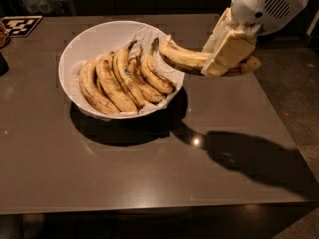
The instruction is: Pick banana from white bowl
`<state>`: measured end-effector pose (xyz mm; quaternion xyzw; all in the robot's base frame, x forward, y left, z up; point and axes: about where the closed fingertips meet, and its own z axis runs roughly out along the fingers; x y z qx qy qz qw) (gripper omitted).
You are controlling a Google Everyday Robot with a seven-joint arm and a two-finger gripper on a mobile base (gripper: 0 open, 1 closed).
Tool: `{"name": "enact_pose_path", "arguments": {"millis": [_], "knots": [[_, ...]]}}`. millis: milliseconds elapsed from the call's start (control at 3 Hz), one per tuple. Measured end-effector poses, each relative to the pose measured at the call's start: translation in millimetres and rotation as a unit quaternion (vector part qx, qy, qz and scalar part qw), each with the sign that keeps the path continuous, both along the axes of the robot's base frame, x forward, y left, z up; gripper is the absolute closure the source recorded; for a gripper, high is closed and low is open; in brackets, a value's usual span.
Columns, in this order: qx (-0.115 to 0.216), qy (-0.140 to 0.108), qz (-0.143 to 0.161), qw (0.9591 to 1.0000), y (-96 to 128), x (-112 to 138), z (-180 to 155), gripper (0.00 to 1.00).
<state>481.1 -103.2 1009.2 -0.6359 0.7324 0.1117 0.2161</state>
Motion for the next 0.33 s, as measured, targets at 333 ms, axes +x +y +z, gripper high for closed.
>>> {"name": "enact_pose_path", "arguments": {"millis": [333], "knots": [[-0.001, 0.000, 0.000, 1.0000, -0.7, -0.9, 0.2, 1.00]]}}
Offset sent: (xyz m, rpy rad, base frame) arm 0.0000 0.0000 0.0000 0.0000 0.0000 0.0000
